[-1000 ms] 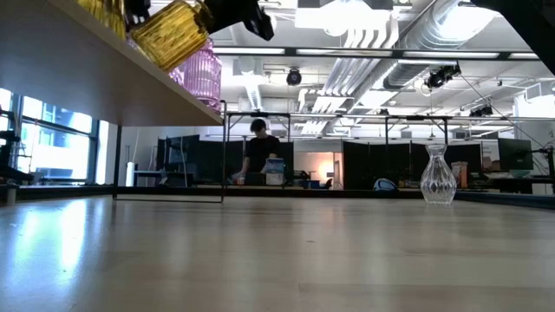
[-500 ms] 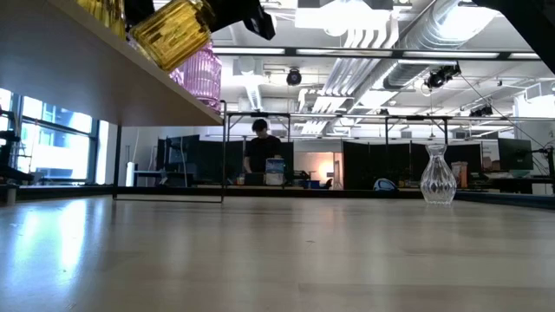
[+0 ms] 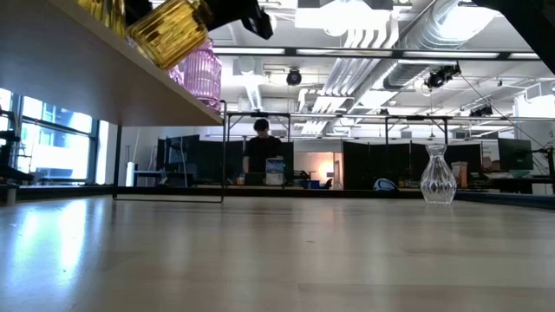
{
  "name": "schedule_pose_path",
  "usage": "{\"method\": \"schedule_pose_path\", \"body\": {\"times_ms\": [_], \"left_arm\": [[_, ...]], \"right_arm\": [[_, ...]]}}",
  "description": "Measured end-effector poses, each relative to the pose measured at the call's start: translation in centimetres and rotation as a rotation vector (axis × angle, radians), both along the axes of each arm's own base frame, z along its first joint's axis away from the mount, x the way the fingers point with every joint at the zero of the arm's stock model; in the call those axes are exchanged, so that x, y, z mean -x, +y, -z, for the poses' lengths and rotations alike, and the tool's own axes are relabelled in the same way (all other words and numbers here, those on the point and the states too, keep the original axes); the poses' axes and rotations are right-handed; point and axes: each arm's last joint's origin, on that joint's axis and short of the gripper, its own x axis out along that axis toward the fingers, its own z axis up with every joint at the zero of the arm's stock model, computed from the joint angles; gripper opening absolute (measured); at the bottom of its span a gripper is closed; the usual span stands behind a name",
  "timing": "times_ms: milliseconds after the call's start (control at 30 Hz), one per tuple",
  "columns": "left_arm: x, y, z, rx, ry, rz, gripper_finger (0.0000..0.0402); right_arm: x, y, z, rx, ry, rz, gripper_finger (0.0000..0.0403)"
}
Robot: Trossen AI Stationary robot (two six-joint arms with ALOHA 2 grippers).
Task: Sort vases onto shelf
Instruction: Put the yellow flower vase on the shelf
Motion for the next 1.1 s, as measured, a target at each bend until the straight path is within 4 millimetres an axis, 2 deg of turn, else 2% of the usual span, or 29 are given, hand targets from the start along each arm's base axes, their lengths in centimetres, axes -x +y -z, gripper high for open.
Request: {"method": "schedule_pose_path", "body": {"times_ms": [767, 1100], "left_arm": [[0.2, -0.1, 0.2, 0.022, 0.031, 0.012, 0.0106], [0.4, -0.2, 0.3, 0.044, 0.051, 0.033, 0.0106]], "right_arm": [[-0.9, -0.4, 0.9, 0.009, -0.013, 0.022, 0.0007], [-0.8, -1.5, 1.0, 0.039, -0.001, 0.075, 0.0007]]}}
